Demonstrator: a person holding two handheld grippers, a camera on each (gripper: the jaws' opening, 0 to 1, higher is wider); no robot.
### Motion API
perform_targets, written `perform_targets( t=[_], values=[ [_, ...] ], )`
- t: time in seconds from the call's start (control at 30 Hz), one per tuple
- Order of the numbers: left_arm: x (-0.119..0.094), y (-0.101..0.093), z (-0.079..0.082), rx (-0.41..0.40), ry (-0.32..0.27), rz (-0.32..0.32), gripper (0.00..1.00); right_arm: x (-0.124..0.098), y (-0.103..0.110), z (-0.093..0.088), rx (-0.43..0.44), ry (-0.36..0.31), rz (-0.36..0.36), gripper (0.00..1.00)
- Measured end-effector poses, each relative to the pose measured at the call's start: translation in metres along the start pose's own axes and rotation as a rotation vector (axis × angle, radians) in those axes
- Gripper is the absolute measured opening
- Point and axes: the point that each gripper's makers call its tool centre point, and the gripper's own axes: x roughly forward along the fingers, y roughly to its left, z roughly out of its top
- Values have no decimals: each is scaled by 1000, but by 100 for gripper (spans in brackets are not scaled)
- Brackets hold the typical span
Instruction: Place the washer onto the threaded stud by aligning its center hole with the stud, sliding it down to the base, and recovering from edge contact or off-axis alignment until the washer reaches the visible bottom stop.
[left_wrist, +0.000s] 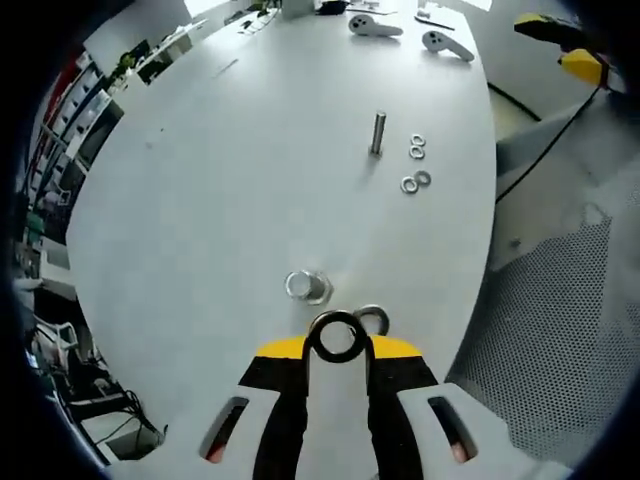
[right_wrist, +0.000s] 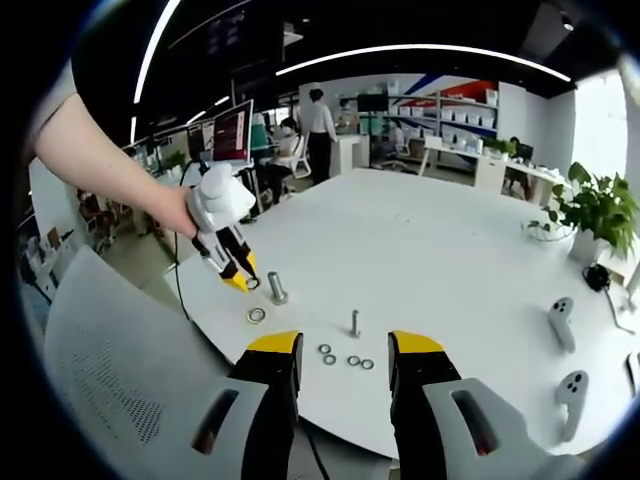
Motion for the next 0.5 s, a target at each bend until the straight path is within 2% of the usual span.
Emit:
perform_targets(
  t=[0.23,0.5],
  values=[
    [-10,2,13,60,-27,29,19,0,1,0,1,-5,2,36],
    [-9,18,28,54,-52,61,19,-1,1,1,2,-6,2,36]
  ],
)
